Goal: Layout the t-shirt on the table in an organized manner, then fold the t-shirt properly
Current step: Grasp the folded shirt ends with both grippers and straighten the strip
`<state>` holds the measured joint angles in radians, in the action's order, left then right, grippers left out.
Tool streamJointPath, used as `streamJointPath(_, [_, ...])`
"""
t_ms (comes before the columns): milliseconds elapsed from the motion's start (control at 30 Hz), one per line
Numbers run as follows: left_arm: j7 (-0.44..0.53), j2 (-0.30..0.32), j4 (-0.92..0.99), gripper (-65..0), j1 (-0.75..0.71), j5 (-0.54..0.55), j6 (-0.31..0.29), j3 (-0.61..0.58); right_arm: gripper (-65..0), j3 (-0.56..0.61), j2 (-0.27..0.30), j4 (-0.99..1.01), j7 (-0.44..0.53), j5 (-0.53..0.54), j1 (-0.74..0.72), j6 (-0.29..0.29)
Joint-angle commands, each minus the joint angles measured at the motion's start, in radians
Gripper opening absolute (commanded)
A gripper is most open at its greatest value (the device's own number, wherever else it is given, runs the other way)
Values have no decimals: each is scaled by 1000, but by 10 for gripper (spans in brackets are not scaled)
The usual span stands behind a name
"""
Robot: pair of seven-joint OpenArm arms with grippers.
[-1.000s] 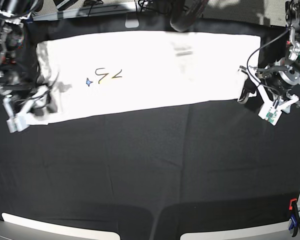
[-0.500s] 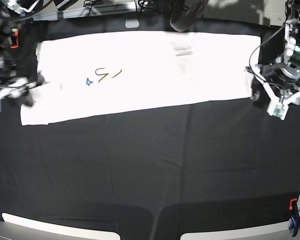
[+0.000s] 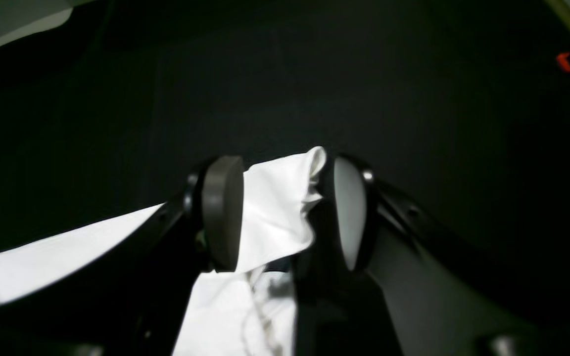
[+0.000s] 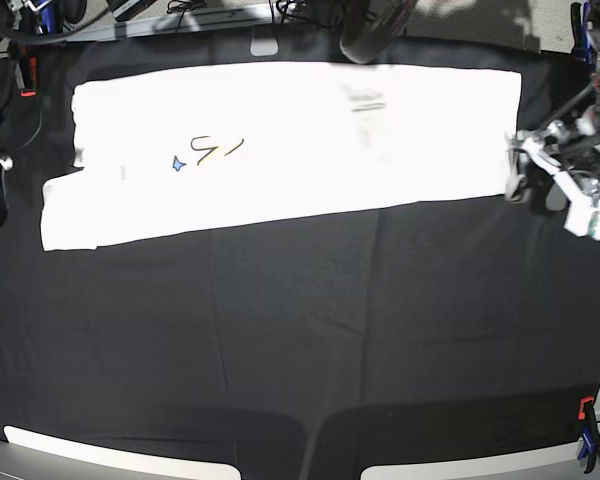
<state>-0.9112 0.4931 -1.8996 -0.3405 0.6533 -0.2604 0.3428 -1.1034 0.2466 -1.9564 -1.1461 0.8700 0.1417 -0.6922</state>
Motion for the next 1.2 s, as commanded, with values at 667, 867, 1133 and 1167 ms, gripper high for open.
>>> streamJointPath(667, [-45, -132, 467, -276, -32, 390, -320, 204, -360, -2, 0, -18, 28, 32, -6, -6])
streamJointPath(867, [-103, -176, 499, -276, -22, 455, -355, 204, -360, -2, 0, -18, 28, 64, -6, -6])
streamJointPath(1133, [-140, -224, 498, -281, -21, 452, -367, 204, -360, -2, 1, -18, 27, 77, -6, -6])
streamJointPath(1167, [-147, -229, 498, -285, -20, 452, -367, 204, -360, -2, 1, -18, 27, 77, -6, -6])
